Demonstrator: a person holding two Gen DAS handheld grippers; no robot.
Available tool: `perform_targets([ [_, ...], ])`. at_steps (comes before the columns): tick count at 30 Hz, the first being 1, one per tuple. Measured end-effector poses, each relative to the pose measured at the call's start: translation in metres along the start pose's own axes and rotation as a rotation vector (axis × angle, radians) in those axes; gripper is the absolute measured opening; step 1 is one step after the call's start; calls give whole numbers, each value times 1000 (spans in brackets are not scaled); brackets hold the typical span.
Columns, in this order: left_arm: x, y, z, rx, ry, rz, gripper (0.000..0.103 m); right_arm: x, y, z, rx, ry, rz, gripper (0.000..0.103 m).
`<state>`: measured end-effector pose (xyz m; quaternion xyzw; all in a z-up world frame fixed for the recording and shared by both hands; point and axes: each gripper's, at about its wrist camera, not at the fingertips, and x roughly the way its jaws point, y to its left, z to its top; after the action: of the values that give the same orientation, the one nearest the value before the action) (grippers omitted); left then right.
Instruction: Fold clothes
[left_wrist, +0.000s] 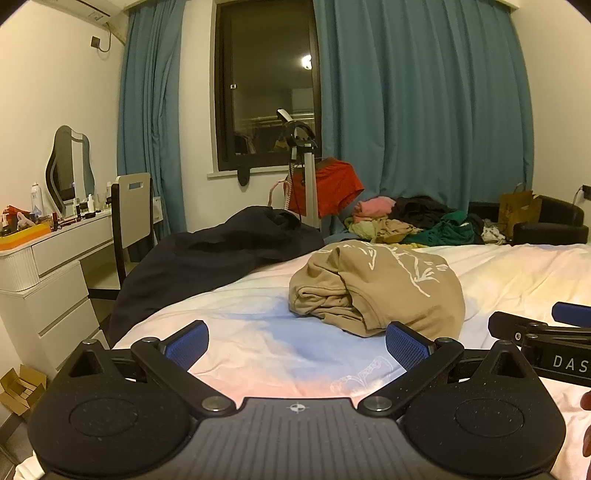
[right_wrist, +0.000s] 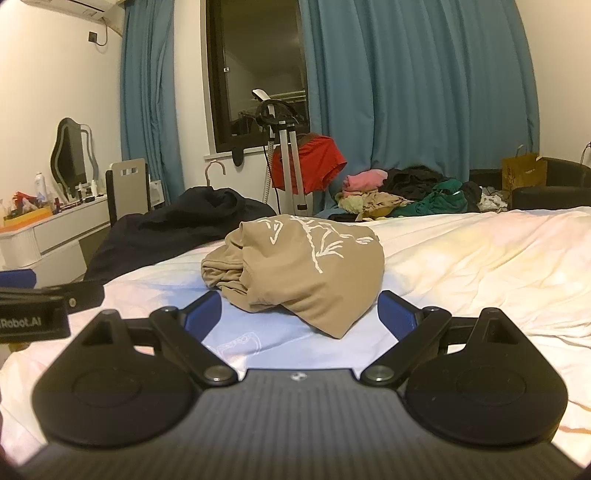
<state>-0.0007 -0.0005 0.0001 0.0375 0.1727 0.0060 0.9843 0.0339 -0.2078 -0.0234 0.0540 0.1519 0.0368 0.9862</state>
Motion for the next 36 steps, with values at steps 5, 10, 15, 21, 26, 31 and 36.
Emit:
perform_targets([
  [5,-3,-3,-1,20,-14,6,103,-2,0,1,-1,-10,-1,93],
  [10,-4,-2,-2,19,-19,5,103,-2,5,4,6,-11,-4,93],
  [15,-4,-2,-1,19,-16,2,103,-3,0,2,0,-19,-4,93],
  [21,-5,-2,-1,17,-17,-4,103,-4,1,3,-4,-16,-6,93],
  [26,-6,-1,-1,18,-18,-7,103,-3,1,2,-9,-15,-8,93],
  [31,-8,3,1,-1,-26,-13,103,-3,2,3,-13,-16,-10,93],
  [36,-7,4,0,-18,-23,-15,103,-4,2,4,-14,-19,-11,93],
])
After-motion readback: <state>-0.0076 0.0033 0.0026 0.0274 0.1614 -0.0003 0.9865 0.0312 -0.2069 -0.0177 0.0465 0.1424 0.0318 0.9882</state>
